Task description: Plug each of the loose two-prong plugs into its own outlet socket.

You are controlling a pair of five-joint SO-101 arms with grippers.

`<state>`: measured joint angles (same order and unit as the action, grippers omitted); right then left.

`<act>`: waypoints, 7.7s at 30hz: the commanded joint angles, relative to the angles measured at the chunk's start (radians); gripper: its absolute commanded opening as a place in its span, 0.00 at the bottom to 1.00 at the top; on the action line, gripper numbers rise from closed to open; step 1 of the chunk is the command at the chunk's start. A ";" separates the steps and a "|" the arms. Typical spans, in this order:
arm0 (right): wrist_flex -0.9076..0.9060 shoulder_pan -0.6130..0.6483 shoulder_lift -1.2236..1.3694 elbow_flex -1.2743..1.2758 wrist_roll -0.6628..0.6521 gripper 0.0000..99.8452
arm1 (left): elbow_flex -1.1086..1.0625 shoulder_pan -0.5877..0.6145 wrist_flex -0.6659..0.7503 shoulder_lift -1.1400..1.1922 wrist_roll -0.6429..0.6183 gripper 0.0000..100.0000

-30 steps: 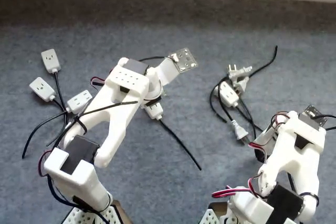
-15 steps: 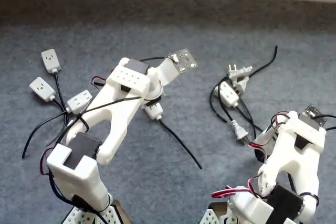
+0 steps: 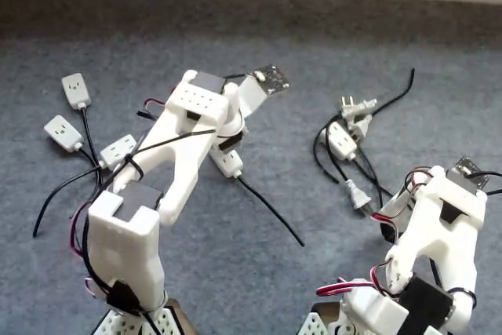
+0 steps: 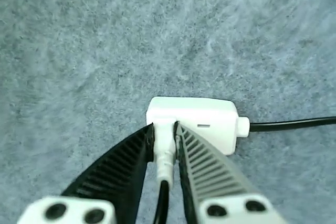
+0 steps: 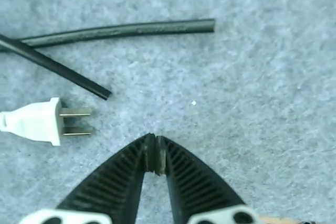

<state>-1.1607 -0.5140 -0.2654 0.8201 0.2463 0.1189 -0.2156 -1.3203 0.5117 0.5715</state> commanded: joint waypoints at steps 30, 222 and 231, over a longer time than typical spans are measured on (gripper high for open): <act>0.012 -0.010 -0.031 0.002 -0.029 0.01 | 0.538 0.104 -0.431 -0.197 -0.192 0.25; 0.096 -0.004 -0.041 0.122 -0.074 0.01 | 0.289 0.542 -0.354 0.099 0.189 0.15; 0.102 -0.004 -0.033 0.124 -0.115 0.01 | 0.289 0.499 -0.374 -0.004 0.193 0.15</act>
<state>-1.0717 -0.5140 -0.2716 0.9413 0.1450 0.3813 0.3199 -1.6870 0.5961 0.7587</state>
